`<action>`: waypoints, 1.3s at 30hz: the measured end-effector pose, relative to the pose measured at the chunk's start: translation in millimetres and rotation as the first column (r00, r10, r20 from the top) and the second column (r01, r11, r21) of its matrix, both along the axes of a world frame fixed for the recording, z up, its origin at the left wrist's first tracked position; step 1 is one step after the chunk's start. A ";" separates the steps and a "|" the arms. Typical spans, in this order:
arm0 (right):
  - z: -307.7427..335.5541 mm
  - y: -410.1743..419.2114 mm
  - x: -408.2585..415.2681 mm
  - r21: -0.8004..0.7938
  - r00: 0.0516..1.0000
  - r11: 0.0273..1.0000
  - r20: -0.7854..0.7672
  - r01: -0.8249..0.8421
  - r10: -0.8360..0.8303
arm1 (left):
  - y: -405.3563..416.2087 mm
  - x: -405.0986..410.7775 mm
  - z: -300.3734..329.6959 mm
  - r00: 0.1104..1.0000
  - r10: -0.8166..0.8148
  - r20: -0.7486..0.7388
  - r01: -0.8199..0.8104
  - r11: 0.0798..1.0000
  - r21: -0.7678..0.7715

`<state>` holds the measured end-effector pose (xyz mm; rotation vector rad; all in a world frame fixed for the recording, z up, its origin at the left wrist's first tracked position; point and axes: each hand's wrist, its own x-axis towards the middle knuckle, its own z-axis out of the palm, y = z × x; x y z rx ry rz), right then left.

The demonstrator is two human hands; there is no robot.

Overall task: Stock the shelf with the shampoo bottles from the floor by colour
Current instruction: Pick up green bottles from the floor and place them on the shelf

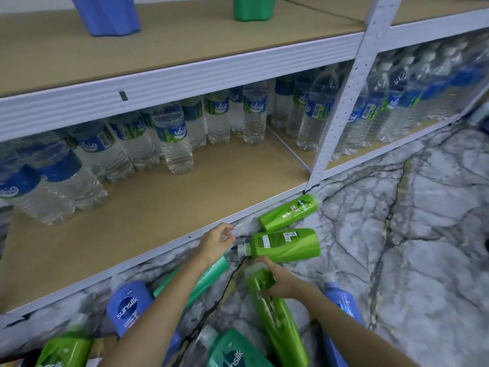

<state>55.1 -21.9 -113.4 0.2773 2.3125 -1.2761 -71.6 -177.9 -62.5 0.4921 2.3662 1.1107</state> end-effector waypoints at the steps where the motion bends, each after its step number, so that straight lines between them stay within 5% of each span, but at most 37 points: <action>1: 7.7 8.6 2.7 -0.015 0.999 0.999 -0.034 0.028 -0.029 | 9.8 -2.7 -0.6 1.000 -0.007 -0.002 0.007 1.000 0.011; 7: 68.6 95.8 12.7 -0.048 0.897 0.943 -0.298 0.328 -0.328 | 89.3 -26.4 -8.7 0.991 -0.128 -0.044 0.131 0.989 0.067; 13: 96.1 168.3 26.7 -0.125 0.749 0.832 -0.380 0.540 -0.543 | 163.7 -50.5 -39.2 0.963 -0.252 -0.097 0.251 0.968 -0.022; 19: 80.9 193.2 39.0 -0.170 0.678 0.775 -0.395 0.609 -0.620 | 189.6 -60.7 -73.6 0.917 -0.394 -0.062 0.380 0.911 -0.162; 24: 73.5 192.5 44.4 -0.199 0.664 0.751 -0.365 0.630 -0.653 | 191.2 -58.3 -78.2 0.883 -0.461 -0.094 0.365 0.798 -0.479; 32: 65.9 198.7 58.8 -0.246 0.619 0.693 -0.318 0.678 -0.718 | 211.3 -42.9 -76.5 0.891 -0.453 -0.018 0.412 0.826 -0.385; 39: 70.4 196.1 63.7 -0.206 0.608 0.696 -0.360 0.688 -0.708 | 205.3 -22.5 -63.2 0.740 -0.660 -0.132 0.481 0.656 -0.582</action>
